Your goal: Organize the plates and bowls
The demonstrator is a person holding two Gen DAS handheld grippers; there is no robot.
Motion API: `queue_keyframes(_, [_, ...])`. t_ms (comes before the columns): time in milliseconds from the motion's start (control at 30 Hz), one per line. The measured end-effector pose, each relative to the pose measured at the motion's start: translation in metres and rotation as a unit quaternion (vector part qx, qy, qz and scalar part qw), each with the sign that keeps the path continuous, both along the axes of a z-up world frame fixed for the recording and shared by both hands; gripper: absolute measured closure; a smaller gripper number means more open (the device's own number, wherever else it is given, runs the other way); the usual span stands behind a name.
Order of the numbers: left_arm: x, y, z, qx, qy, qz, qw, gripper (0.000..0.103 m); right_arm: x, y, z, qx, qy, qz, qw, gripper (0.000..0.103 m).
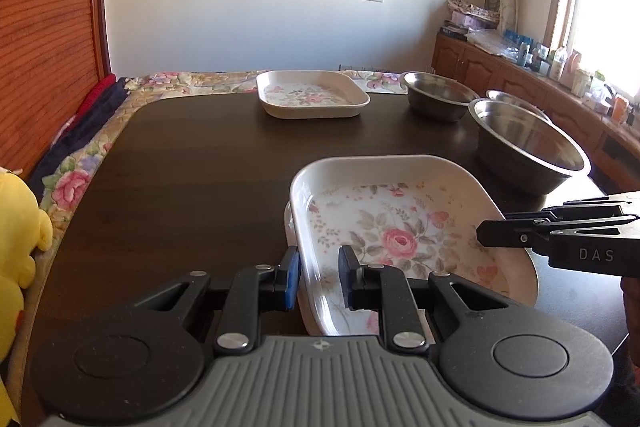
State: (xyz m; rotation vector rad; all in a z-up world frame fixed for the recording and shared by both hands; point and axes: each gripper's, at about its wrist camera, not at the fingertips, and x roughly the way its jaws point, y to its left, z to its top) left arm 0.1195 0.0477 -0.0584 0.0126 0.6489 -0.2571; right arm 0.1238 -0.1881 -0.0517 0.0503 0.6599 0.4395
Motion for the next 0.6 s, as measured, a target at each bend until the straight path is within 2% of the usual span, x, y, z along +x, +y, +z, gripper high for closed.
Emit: queue_keyframes(600, [0.0007,0.0045,0.0027,0.0,-0.004,0.003,1.0,0.081,0.0049,0.0003,-0.0006,-0.011,-0.003,-0.005,1.0,0.089])
